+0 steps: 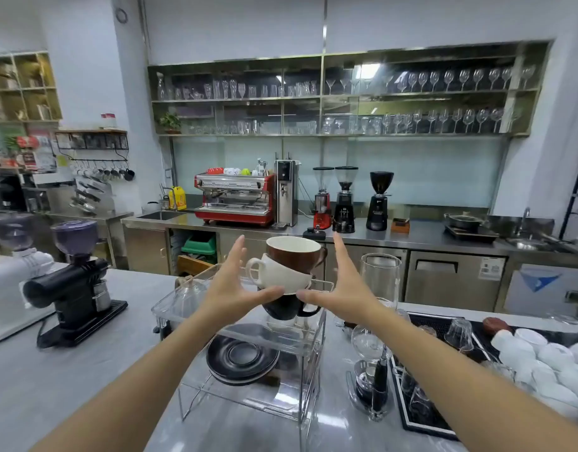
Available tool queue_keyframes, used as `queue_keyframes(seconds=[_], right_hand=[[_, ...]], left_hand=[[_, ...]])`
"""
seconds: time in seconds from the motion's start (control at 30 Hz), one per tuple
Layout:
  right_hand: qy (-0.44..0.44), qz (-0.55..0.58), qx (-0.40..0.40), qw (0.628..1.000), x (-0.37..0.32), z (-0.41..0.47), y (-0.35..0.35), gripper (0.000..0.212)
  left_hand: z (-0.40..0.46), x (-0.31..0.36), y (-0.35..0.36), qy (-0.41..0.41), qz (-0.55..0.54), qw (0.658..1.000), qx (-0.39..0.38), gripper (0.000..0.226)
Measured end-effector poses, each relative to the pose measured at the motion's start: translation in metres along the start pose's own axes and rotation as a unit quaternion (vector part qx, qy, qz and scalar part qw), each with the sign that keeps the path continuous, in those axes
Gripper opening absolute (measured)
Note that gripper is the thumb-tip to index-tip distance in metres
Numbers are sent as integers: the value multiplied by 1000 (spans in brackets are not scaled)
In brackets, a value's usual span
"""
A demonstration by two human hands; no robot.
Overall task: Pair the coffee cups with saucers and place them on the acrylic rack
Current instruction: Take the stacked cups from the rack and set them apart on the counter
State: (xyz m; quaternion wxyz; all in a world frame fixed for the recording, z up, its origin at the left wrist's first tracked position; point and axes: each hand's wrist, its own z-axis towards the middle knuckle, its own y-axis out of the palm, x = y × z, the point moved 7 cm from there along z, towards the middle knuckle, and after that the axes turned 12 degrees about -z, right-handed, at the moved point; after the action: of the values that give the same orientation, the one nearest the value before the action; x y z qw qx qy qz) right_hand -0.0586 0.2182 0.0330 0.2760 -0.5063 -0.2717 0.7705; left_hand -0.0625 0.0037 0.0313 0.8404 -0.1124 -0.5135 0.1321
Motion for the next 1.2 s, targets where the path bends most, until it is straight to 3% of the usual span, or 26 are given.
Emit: queue_keyframes(seconds=[0.2, 0.37, 0.87, 1.2], right_hand=[[18, 47, -25, 998, 3, 8, 19, 134], [16, 70, -30, 997, 0, 15, 28, 134], [-19, 91, 4, 996, -13, 17, 23, 117], [-37, 73, 64, 995, -24, 0, -51, 120]], left_hand=[[15, -19, 8, -29, -47, 997, -61, 129], [23, -23, 12, -6, -103, 990, -97, 114], [24, -11, 4, 60, -120, 990, -52, 110], [32, 58, 28, 124, -148, 978, -79, 114]])
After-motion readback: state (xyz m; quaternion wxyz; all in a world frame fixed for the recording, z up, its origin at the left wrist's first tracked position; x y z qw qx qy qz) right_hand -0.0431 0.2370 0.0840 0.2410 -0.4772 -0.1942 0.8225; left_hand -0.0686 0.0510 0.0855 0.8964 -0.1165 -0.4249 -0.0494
